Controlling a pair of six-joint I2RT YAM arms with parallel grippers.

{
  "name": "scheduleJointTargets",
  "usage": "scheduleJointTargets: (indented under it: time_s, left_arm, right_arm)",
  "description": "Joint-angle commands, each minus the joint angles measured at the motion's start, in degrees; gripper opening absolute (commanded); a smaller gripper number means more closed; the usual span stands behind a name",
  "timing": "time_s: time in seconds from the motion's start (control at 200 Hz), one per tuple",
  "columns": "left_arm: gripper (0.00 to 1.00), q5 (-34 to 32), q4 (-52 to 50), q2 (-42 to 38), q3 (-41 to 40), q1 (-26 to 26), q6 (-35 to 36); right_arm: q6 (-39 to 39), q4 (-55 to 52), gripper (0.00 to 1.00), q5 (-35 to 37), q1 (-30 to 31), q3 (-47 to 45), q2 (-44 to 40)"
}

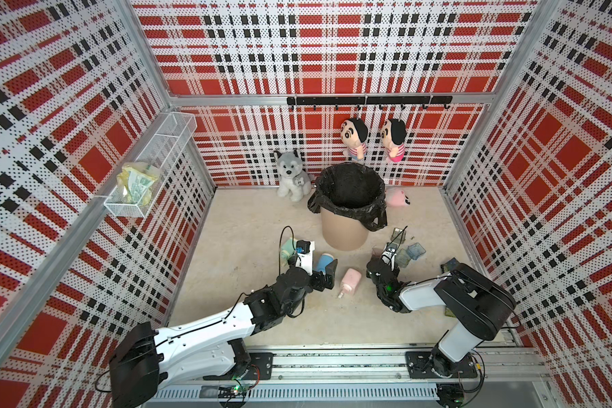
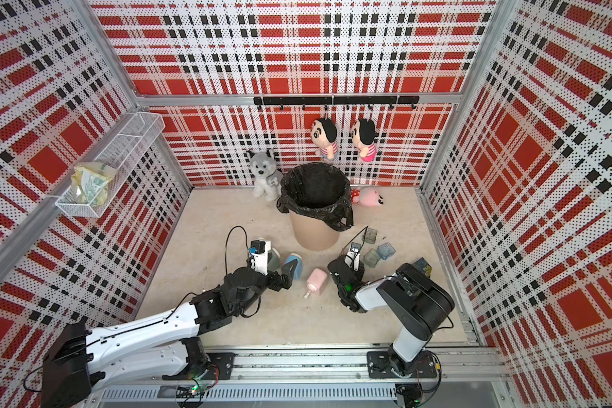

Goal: Take out the pencil sharpener tray and clean the shavings
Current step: Place the container at the center of the board.

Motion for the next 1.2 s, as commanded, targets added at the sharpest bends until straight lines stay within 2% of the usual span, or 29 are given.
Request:
scheduleJointTargets:
  time_s: [0.0, 0.15, 0.411, 0.566, 0.626, 0.676, 0.817, 0.952, 1.002, 1.052, 1.142, 1.192]
  left_arm:
    - [0.98, 0.3, -0.9, -1.5, 0.9, 0.6, 0.0]
    - [0.98, -0.2, -1.4, -1.9, 0.9, 0.9, -0.1]
    - [0.98, -0.9, -2.2, -2.9, 1.0, 1.3, -0.1]
    - [0.98, -1.8, -4.0, -3.0, 2.3, 1.6, 0.1]
    - [0.98, -3.0, -5.2, -3.3, 3.2, 1.8, 0.3]
    - [0.98, -4.0, -6.3, -3.6, 4.0, 2.2, 0.4]
    - [0.98, -7.3, -7.7, -5.6, 4.4, 4.1, -1.1]
    - [0.98, -7.0, -10.8, -7.2, 5.5, 10.4, -4.0]
    - [0.98, -6.7, -12.7, -7.8, 6.7, 13.4, -4.5]
    - [0.98, -7.7, -14.6, -8.5, 8.1, 16.4, -5.1]
    - [0.98, -17.1, -18.1, -10.4, 10.7, 18.7, -5.2]
    - [0.98, -20.7, -17.1, -11.4, 11.1, 18.8, -1.9]
  right_arm:
    - [2.2, 1.1, 0.58, 1.2, 0.8, -0.9, 0.3]
    - [3.4, -0.9, 0.63, 1.9, 1.0, -1.2, -1.3]
    - [5.9, -5.1, 0.78, 2.2, 1.2, -1.5, -4.3]
    - [4.1, -7.4, 0.86, 1.2, 1.7, -1.7, -9.7]
    - [2.7, -9.2, 0.91, 0.6, 1.7, -1.3, -13.1]
    - [1.1, -11.3, 1.00, 0.2, 1.7, -0.5, -15.9]
    - [-3.4, -20.1, 1.00, -0.9, 1.7, 3.6, -22.1]
    - [-5.3, -28.4, 1.00, 0.1, 1.7, 6.9, -28.1]
    - [-7.9, -28.9, 1.00, -0.6, 1.7, 7.7, -30.5]
    - [-14.1, -26.7, 1.00, -3.1, 1.7, 7.9, -32.3]
    - [-21.2, -23.7, 1.00, -4.6, 1.7, 7.9, -34.2]
    - [-30.4, -19.9, 1.00, -6.0, 1.7, 6.4, -35.1]
